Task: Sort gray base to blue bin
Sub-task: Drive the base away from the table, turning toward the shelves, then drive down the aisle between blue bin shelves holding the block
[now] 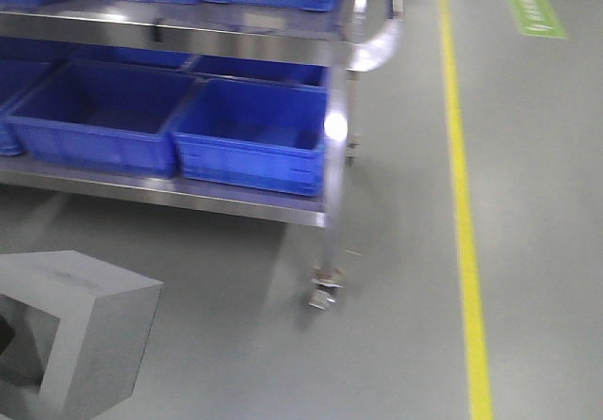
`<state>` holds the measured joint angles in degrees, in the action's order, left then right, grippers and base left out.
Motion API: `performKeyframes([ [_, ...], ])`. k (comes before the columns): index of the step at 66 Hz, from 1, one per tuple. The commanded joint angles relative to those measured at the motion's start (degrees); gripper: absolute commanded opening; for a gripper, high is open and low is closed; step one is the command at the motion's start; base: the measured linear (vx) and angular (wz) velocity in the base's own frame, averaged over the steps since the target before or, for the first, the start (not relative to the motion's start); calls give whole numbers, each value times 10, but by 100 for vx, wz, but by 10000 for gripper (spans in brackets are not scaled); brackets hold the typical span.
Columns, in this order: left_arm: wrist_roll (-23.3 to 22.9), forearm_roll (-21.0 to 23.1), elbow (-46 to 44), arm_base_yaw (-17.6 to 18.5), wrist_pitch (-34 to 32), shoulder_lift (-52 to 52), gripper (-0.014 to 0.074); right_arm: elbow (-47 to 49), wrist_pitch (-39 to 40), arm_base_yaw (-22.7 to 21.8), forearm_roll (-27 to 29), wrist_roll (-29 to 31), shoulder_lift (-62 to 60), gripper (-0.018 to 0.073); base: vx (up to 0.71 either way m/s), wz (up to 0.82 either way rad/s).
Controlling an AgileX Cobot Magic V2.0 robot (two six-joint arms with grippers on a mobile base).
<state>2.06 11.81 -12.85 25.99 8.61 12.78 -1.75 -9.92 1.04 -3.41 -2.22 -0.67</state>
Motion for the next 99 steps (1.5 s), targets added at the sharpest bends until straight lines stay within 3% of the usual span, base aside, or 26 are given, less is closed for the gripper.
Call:
performKeyframes([
  [1,-3,4,-19,5,-65,5,-6,-8,42,-3,-4,3,-7,-9,29,75],
  [99,-3,4,-19,5,-65,5,-6,-8,42,-3,-4,3,-7,-9,25,77],
])
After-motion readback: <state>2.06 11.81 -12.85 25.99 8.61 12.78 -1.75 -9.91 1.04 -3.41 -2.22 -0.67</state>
